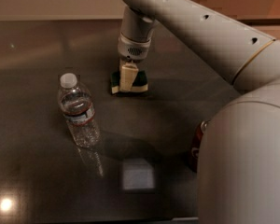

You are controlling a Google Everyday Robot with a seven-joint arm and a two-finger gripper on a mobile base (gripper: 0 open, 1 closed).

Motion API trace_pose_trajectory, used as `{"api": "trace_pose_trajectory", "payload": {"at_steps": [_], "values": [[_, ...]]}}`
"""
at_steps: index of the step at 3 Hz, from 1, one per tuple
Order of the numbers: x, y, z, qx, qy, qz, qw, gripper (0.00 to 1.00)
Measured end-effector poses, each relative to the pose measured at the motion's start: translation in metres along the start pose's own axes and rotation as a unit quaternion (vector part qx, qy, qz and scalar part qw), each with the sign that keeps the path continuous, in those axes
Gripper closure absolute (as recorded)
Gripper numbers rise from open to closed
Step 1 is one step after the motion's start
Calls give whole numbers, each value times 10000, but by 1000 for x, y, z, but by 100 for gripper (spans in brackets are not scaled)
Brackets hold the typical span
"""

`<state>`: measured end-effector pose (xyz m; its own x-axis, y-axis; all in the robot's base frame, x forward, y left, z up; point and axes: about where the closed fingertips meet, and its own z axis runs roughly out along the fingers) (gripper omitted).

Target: Pick sponge

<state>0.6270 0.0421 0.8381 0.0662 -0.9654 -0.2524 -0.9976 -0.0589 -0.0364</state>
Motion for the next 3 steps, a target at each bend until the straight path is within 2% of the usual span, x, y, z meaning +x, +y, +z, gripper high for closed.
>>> {"api": "trace_pose_trajectory", "payload": {"at_steps": [1,2,3], "values": [[1,5,-29,12,-121,-81,9999,85],[1,16,-68,93,-300,-232,9992,100],[-4,26,-103,206,-521,-426,9975,100]]}}
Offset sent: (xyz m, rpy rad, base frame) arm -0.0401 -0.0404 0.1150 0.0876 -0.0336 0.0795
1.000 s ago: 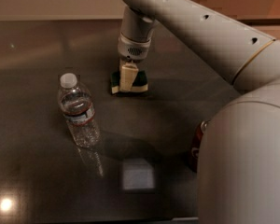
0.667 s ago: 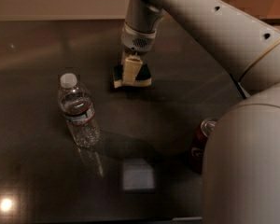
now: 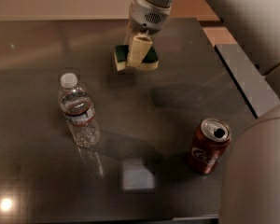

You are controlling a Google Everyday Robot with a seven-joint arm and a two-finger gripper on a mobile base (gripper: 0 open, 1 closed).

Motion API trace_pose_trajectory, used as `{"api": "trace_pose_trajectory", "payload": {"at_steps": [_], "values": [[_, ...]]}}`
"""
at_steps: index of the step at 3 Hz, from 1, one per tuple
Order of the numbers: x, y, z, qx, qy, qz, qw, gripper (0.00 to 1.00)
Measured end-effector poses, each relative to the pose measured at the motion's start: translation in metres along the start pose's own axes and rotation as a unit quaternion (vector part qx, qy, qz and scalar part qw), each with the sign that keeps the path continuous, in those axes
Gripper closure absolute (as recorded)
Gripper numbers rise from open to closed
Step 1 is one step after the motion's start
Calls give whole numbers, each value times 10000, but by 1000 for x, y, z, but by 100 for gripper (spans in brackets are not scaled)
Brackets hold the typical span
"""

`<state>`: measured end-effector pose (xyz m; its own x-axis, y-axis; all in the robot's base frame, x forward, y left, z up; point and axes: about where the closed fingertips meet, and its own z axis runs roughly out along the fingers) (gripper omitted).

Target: Pick sponge

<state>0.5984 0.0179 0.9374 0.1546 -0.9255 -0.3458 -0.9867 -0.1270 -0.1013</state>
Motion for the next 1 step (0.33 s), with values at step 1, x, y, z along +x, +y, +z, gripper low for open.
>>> {"api": "trace_pose_trajectory", "payload": {"at_steps": [1], "values": [[-3,-5,1,78,-54,-8,10000,100]]}}
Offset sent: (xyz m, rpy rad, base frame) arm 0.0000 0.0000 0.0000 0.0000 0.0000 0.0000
